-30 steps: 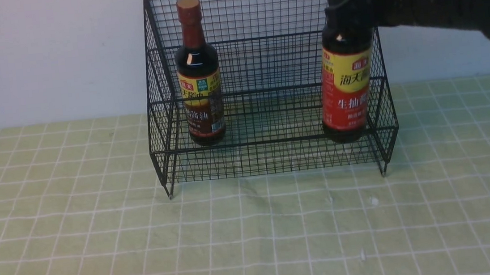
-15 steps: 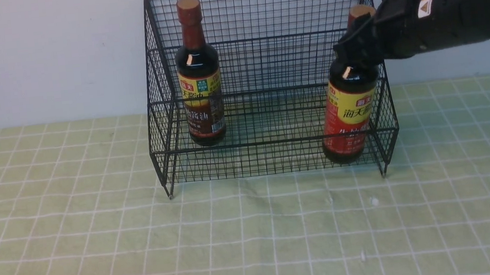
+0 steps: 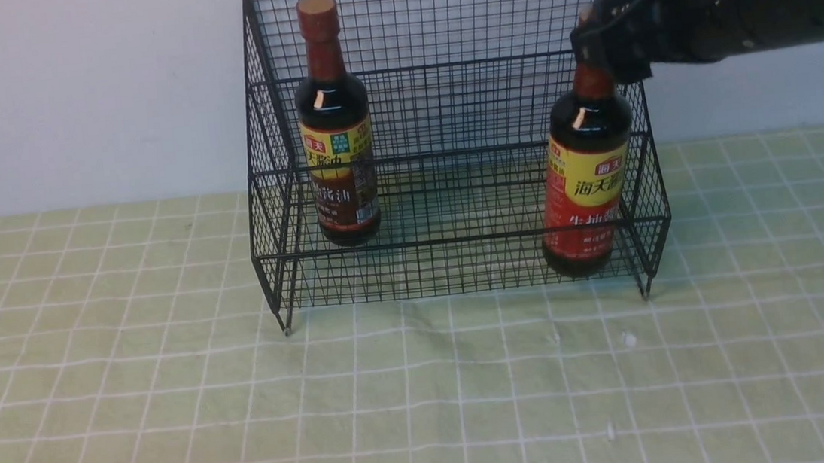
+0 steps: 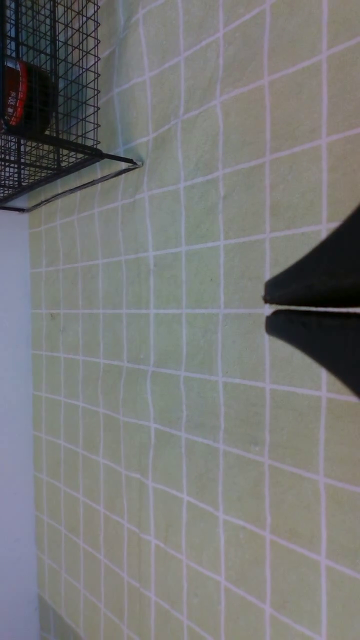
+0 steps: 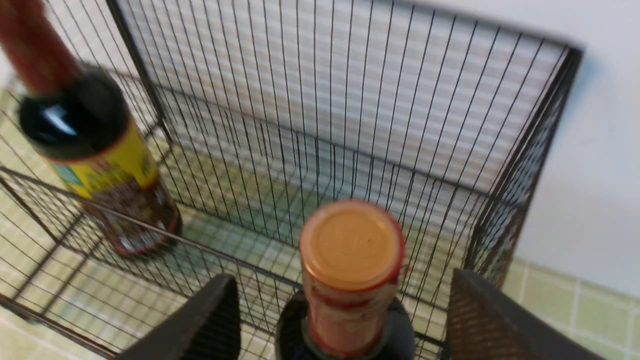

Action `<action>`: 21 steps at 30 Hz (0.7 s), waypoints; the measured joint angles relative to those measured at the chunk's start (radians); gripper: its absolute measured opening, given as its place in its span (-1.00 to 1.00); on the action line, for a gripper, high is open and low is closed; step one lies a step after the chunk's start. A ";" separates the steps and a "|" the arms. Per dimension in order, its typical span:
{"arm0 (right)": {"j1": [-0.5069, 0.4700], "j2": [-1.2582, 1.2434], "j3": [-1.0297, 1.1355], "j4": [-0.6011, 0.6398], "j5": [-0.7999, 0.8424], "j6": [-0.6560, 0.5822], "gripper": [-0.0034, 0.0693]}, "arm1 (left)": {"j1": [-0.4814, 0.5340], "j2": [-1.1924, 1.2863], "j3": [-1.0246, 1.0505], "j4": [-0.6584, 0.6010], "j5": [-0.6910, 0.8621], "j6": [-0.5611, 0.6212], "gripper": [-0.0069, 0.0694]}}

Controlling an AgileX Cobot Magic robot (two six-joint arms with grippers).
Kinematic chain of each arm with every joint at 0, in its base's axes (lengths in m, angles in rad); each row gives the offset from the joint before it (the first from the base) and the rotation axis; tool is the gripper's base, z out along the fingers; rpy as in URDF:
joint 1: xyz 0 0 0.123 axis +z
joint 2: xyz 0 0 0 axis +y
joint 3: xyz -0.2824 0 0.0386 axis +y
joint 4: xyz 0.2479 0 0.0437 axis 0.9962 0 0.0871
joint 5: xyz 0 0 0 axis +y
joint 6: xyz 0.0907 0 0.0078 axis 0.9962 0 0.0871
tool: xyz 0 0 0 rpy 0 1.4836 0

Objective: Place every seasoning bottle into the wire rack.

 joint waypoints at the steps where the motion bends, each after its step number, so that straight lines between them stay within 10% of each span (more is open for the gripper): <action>1: 0.000 -0.035 0.000 0.000 0.016 0.000 0.50 | 0.000 0.000 0.000 0.000 0.000 0.000 -0.84; 7: 0.000 -0.274 -0.002 0.001 0.154 0.012 0.29 | 0.000 0.000 0.000 0.000 0.000 0.000 -0.84; 15: 0.000 -0.823 0.066 -0.109 0.372 0.190 -0.88 | 0.000 0.000 0.000 0.000 0.000 0.000 -0.84; 21: 0.000 -1.207 0.348 -0.177 0.296 0.295 -0.94 | 0.000 0.000 0.000 0.000 0.000 0.000 -0.84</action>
